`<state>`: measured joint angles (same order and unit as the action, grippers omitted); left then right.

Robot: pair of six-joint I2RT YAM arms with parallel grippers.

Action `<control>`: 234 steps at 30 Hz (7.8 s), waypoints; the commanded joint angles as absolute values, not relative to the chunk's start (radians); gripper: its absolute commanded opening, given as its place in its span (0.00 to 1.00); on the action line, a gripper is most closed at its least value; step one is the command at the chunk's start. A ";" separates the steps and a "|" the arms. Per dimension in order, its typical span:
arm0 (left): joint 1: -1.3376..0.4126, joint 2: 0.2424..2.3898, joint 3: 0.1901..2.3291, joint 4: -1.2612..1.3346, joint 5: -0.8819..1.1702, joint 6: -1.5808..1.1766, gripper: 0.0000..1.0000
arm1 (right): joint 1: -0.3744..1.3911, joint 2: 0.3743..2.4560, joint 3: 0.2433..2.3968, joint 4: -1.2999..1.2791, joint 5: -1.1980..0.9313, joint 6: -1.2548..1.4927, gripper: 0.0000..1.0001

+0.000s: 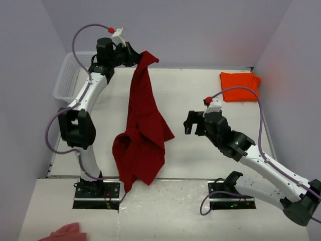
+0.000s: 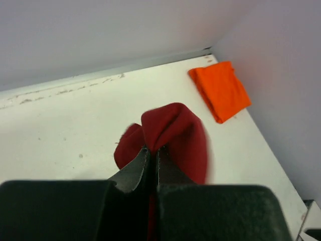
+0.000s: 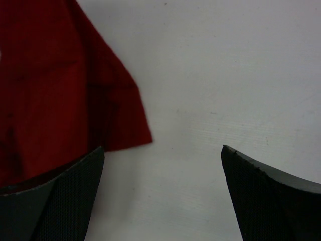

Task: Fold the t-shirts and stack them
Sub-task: Move the tshirt to the center of the board, then flatten out the tshirt

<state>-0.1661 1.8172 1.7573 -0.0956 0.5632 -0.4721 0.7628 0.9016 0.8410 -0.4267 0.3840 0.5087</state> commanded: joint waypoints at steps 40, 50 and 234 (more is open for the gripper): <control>-0.333 1.075 0.873 -0.518 -0.061 -0.476 0.38 | 1.117 1.810 1.169 -0.382 0.014 0.663 0.71; -0.333 0.994 0.882 -0.529 -0.014 -0.460 0.42 | 1.155 1.933 1.189 -0.463 0.083 0.735 0.66; -0.092 1.937 2.046 -0.439 -0.319 -0.092 0.00 | 0.244 1.687 2.239 -0.597 0.153 -0.247 0.00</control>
<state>-0.1173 1.8614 2.0037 -0.5079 -0.3923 -0.1230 0.2771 1.6310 2.1933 -0.6640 0.1268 -0.2302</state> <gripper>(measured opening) 0.003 0.006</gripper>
